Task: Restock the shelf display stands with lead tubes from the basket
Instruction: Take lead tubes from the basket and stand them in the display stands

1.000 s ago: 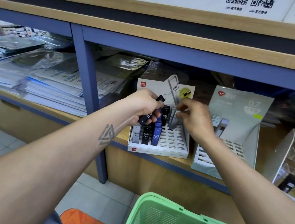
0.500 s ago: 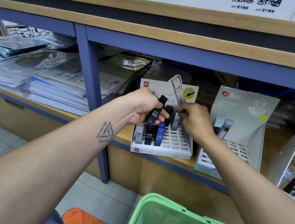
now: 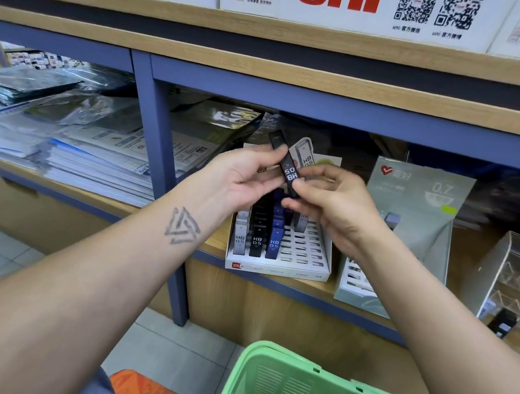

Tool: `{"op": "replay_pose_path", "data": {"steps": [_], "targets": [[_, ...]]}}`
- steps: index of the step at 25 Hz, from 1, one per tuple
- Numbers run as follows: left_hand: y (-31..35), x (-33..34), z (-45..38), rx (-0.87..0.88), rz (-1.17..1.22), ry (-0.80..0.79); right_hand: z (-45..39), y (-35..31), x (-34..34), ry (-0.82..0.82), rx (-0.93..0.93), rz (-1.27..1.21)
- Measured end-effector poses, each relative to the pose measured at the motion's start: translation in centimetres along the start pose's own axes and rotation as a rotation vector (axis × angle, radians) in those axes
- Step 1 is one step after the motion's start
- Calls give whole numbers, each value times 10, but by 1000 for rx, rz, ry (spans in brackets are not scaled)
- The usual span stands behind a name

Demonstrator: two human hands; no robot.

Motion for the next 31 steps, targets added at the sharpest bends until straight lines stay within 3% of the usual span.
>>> {"op": "replay_pose_path", "data": {"steps": [2,5,8,12,17,25,31], "targets": [[7,-9,3,63,-267,77,-4,-11,-26,184,-112,95],[23,-24,6,206,-993,272,-4,-35,-67,447,-280,431],[23,-5,5,405,-1568,179,-11,-42,-57,347,-357,717],[-9,5,-1,439,-1953,-85,-20,-21,-22,170,-400,1017],[-30,-5,-8,375,-2154,-221,-29,-5,-10,128,-410,1200],[-30,-6,-13,379,-2158,-218,-37,3,-10,67,-307,1208],[-30,-6,-15,367,-2158,-194,-38,10,-1,54,-394,1349]]}}
Point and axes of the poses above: each hand's wrist, its own z-axis away from the middle knuckle, its own x-axis out of the palm, y = z × x, the point moved 10 cm from there along -z, towards the middle knuckle, and after that the axes turned 2 degrees about -x, right-handed, at the moved point
